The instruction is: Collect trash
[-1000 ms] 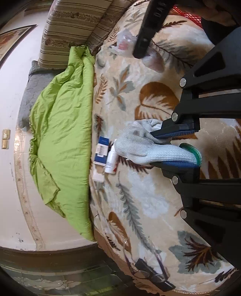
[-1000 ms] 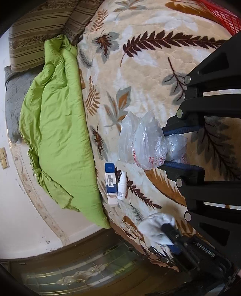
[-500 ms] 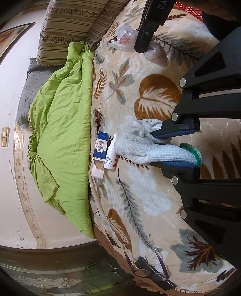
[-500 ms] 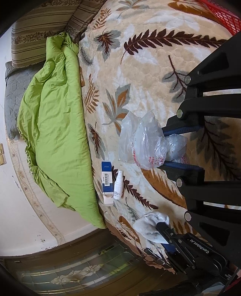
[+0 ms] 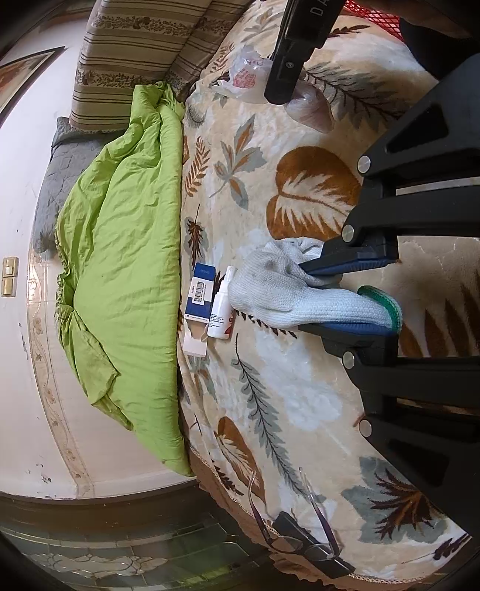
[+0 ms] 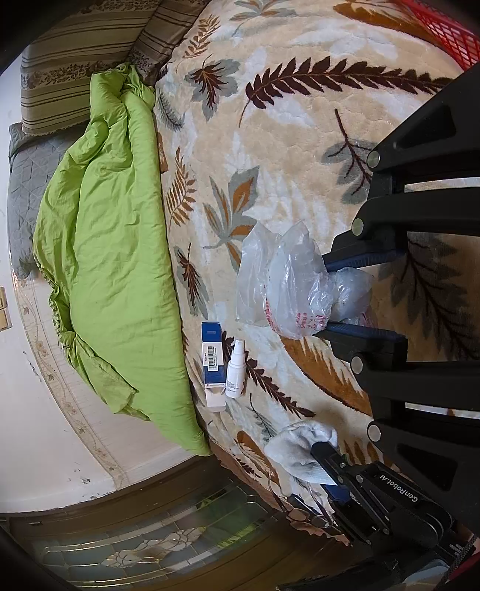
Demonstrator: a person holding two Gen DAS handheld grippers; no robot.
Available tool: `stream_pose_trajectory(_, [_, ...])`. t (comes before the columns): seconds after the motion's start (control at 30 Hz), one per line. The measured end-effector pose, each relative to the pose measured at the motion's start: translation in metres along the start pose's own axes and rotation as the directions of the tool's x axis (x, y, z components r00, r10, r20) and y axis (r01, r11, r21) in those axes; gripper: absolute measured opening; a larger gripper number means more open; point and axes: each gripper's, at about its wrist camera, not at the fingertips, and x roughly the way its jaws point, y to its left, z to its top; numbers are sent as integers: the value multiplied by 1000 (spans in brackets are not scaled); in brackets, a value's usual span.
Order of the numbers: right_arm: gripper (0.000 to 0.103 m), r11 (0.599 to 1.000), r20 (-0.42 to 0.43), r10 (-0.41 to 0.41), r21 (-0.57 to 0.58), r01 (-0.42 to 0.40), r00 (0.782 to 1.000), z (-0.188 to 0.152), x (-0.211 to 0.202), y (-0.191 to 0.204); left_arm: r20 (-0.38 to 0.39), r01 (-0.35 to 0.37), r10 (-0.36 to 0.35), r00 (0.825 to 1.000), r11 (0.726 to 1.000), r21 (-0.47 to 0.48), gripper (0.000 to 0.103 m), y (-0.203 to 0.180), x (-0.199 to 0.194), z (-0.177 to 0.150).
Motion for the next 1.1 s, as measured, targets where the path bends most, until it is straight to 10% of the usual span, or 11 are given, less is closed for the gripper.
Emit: stream_pose_trajectory(1.1, [30,1000,-2,6,1,-6,1000,1,-1,-1,-23,13,-13,1000,1000,-6,22,1,7,-2])
